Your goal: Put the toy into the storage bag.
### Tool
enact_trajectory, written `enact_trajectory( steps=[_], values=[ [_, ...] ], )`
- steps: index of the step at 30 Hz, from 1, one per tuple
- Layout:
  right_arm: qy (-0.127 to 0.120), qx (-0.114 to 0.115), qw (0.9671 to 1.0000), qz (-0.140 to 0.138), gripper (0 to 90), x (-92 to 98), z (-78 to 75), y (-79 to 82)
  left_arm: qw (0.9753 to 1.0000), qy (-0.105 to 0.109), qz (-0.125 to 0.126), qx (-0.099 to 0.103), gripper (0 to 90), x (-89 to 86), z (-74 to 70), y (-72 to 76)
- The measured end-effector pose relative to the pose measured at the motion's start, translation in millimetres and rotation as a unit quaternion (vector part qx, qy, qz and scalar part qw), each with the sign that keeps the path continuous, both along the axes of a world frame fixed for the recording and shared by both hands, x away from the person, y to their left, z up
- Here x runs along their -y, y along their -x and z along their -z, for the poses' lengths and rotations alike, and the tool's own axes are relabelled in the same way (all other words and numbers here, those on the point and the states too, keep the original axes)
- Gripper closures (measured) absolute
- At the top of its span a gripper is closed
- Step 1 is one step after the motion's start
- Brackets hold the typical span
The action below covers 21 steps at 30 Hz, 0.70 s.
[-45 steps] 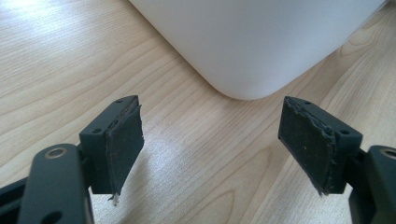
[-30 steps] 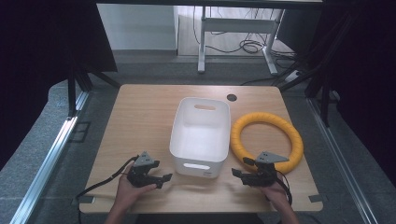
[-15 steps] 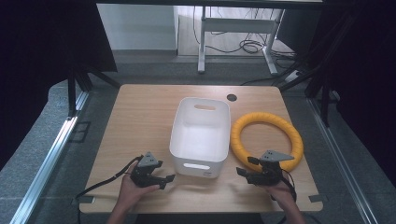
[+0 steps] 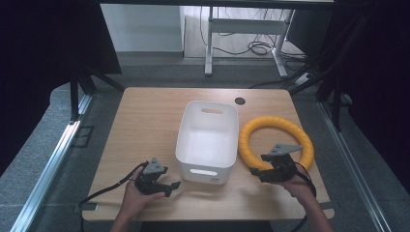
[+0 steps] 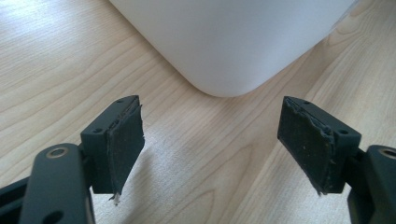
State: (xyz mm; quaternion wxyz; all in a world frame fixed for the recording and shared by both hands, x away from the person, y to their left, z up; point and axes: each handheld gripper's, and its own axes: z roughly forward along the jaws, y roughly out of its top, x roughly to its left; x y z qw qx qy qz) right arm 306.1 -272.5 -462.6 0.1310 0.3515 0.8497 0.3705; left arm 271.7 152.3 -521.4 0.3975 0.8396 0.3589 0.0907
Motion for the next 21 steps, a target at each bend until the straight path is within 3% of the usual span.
enact_trajectory(
  steps=[5,9,13,16,21],
  values=[
    [0.021,-0.015,0.9997,-0.001,28.4,1.4,-5.5,-13.1,1.0,-0.005,0.002,0.0,22.7,0.4,1.0,-0.8],
    [0.04,-0.041,0.9983,0.0,28.3,4.6,0.8,-26.8,1.0,-0.008,0.002,-0.001,22.7,1.3,2.4,-1.1],
    [0.053,-0.053,0.9972,0.001,28.1,7.0,5.3,-31.8,1.0,-0.009,0.001,-0.002,22.7,2.5,4.0,-1.4],
    [0.069,-0.062,0.9957,0.001,28.1,9.0,9.7,-35.1,0.9999,-0.012,0.002,-0.005,22.7,3.6,5.8,-2.0],
    [0.108,-0.084,0.9904,-0.016,27.9,8.9,16.6,-38.5,0.9999,-0.014,0.002,-0.006,22.7,4.5,7.3,-2.7]
  ],
)
